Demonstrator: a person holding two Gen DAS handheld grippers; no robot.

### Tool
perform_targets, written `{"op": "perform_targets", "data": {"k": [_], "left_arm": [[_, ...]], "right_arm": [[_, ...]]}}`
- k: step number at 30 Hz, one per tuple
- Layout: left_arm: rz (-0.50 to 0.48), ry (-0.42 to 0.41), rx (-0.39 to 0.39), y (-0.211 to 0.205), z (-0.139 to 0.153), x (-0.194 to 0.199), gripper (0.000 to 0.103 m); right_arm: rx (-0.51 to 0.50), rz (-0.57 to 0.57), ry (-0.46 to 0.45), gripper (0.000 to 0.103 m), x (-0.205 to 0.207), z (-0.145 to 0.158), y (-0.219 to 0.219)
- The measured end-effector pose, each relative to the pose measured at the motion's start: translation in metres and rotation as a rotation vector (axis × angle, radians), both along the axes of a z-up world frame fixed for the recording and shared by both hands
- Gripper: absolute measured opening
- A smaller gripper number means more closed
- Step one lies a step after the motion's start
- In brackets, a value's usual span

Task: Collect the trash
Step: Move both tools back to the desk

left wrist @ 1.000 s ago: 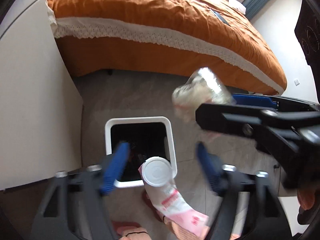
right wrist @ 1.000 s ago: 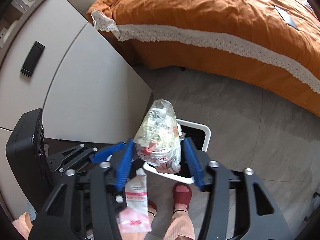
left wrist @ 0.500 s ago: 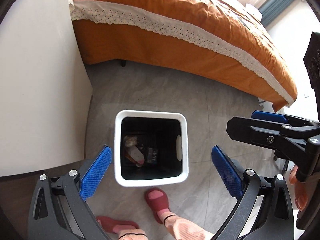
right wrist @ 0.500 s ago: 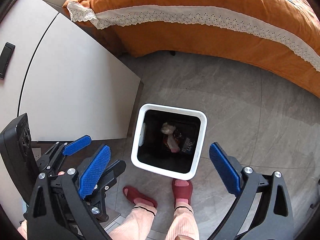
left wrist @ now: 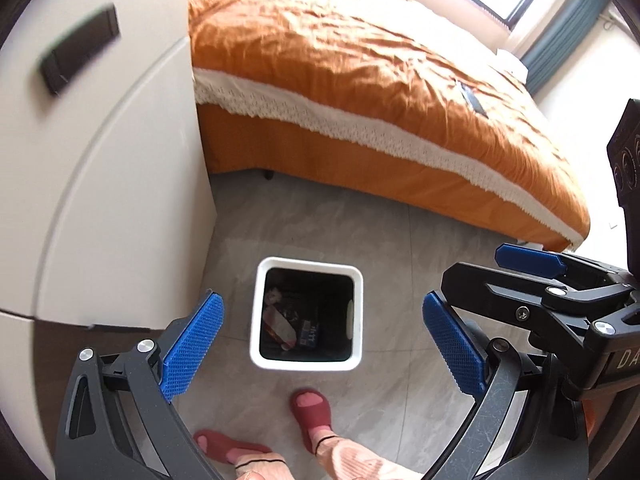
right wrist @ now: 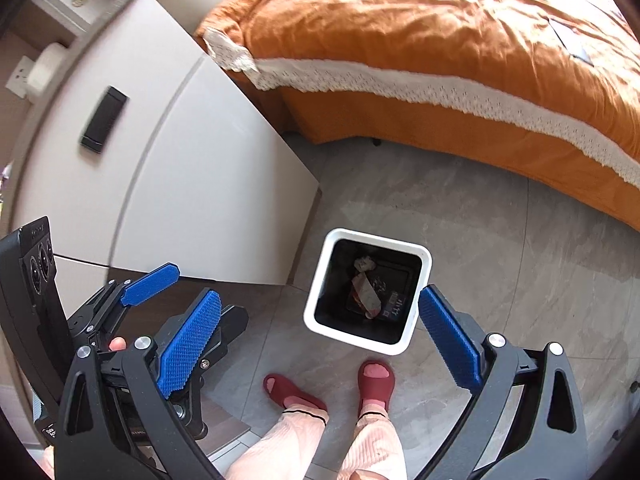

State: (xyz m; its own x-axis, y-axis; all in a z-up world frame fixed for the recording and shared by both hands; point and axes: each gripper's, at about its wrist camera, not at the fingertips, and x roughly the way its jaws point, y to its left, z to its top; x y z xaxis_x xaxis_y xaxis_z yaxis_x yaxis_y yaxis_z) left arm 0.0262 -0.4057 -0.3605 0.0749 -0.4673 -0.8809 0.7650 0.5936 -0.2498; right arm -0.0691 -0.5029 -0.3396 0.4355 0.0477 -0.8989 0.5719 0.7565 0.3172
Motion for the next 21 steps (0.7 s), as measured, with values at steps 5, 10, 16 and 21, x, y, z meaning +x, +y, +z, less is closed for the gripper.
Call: {"op": "perform_targets", "data": {"k": [5,10,16,21], "left_arm": [[0.061,-0.076,-0.044,0.023,0.067,-0.005,0.098],[0.164,-0.188,-0.066,0.054,0.131,-0.013,0.098],[0.333,-0.284,-0.078,0.106,0.182,-0.006,0.098],[0.449,-0.368,-0.070,0.152,0.212,0.005,0.098]], "right_arm": [[-0.075,0.050,-0.099,0.099,-0.002,0.068,0.017],[-0.130,0.133,-0.209,0.099,0.006,0.130,0.036],[-0.172,0.274,-0.325,0.099,0.033,0.183,0.073],[-0.186,0.395,-0.390,0.099,0.064,0.218,0.117]]}}
